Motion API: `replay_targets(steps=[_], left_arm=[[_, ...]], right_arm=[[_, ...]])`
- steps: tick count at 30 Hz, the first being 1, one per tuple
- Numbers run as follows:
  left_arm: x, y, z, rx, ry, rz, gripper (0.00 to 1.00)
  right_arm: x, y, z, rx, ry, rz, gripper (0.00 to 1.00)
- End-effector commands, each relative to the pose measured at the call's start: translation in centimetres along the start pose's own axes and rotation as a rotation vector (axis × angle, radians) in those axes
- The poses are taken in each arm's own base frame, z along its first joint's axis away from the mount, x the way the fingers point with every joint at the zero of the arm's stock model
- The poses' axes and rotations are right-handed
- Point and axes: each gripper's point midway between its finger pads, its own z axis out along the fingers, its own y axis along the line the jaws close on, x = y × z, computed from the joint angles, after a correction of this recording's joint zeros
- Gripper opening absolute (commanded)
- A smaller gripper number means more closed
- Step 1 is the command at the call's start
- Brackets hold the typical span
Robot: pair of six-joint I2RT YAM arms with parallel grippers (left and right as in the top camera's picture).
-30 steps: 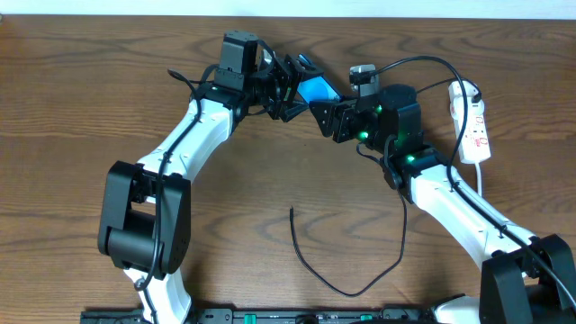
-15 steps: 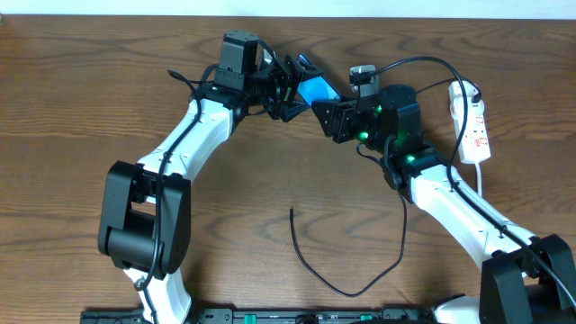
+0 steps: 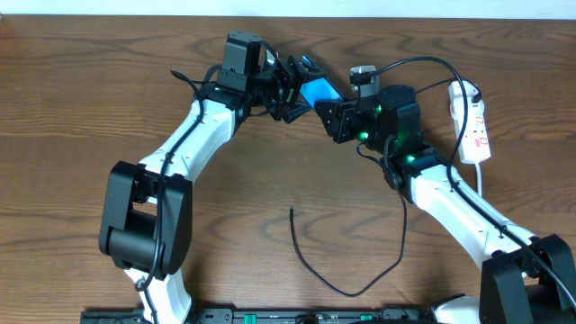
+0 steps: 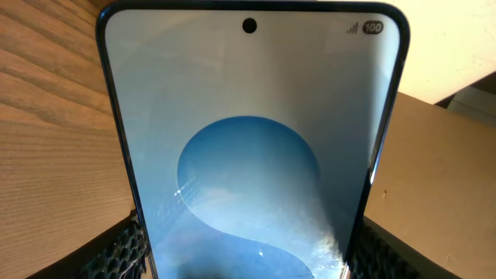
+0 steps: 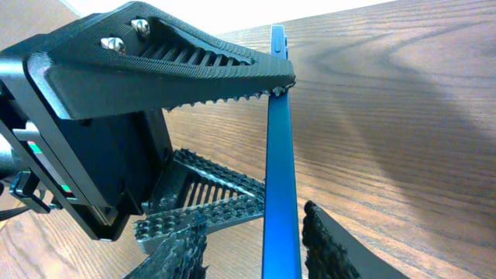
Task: Plug charger to phone and switch on socket
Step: 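Close the right gripper on the phone's edge beside the left gripper, then open the left gripper and pull the phone away with the right gripper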
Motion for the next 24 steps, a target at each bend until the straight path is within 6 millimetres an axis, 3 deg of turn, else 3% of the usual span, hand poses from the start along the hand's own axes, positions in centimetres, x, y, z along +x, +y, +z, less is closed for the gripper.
replay_targets(steps=[1,15,24], left_arm=[[1.06,-1.4,-0.55,0.031,0.024,0.033,0.07],[1.79,-1.41,-0.07,0.027,0.039,0.04,0.07],[1.83,-1.48,-0.04,0.029,0.039,0.043,0.07]], right_arm=[[-0.52,0.33,0.13,-0.004,-0.009,-0.012,0.38],[-0.48,0.29,0.16,-0.003,-0.008,-0.012,0.38],[-0.48,0.28,0.16,-0.003,-0.008,-0.011,0.3]])
